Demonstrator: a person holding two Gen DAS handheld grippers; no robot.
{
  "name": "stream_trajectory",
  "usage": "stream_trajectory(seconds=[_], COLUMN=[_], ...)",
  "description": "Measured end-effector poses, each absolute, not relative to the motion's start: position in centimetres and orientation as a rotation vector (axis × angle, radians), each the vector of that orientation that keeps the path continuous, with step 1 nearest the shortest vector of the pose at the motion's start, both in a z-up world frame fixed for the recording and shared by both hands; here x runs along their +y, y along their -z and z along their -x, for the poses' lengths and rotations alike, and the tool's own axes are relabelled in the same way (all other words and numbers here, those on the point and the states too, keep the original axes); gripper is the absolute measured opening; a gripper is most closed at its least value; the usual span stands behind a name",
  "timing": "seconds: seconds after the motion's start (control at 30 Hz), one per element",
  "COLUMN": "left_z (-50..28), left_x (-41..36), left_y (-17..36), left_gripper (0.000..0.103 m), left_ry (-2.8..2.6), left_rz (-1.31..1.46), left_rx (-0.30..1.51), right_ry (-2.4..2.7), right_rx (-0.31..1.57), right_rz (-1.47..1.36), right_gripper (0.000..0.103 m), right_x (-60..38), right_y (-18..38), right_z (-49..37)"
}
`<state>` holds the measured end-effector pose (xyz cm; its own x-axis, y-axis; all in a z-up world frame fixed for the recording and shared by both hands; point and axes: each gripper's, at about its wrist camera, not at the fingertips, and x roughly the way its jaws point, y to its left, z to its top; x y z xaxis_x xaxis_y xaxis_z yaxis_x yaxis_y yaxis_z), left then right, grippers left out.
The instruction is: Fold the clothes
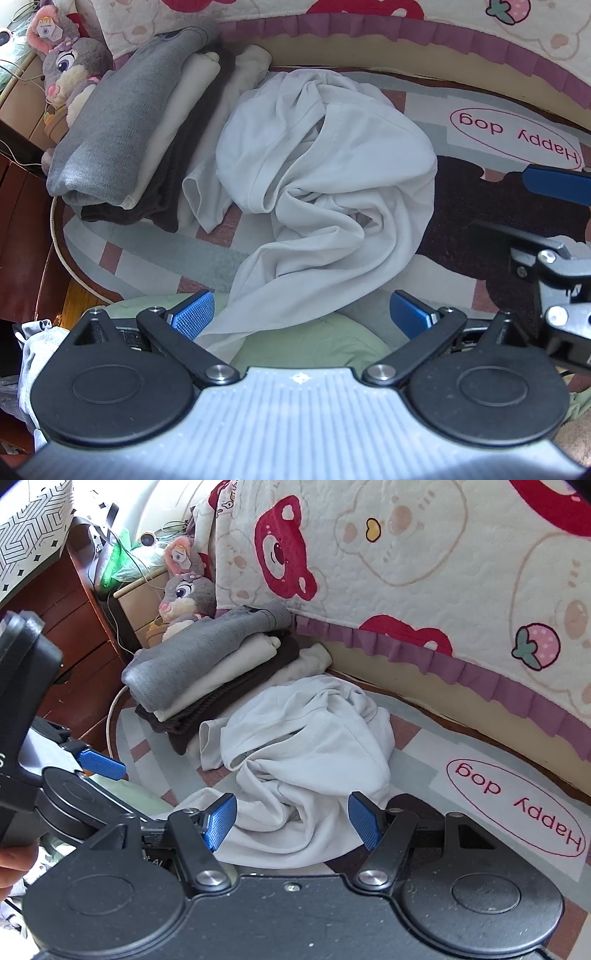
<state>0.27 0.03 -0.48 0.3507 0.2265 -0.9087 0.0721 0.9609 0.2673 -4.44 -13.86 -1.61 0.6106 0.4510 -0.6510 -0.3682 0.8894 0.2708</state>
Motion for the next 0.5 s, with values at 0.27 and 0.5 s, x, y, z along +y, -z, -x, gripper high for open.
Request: stream_trajectory(seconds=[0.27, 0.5], left_z=[-0.41, -0.5], left_x=[0.02, 0.03], left_y=[0.46, 0.5], left_gripper=[0.103, 0.103], left_ry=[-0.087, -0.072], left_rz=[-0.286, -0.288], left_rx=[1.217, 1.221], right_ry=[-0.455, -0.458], right_rx=[0.794, 0.796], right_rz=[-0.114, -0.114], right_gripper=[0.072, 0.072], right_x=[-13.93, -13.98], right_y=[1.92, 1.99], right_z=[4.16, 4.09])
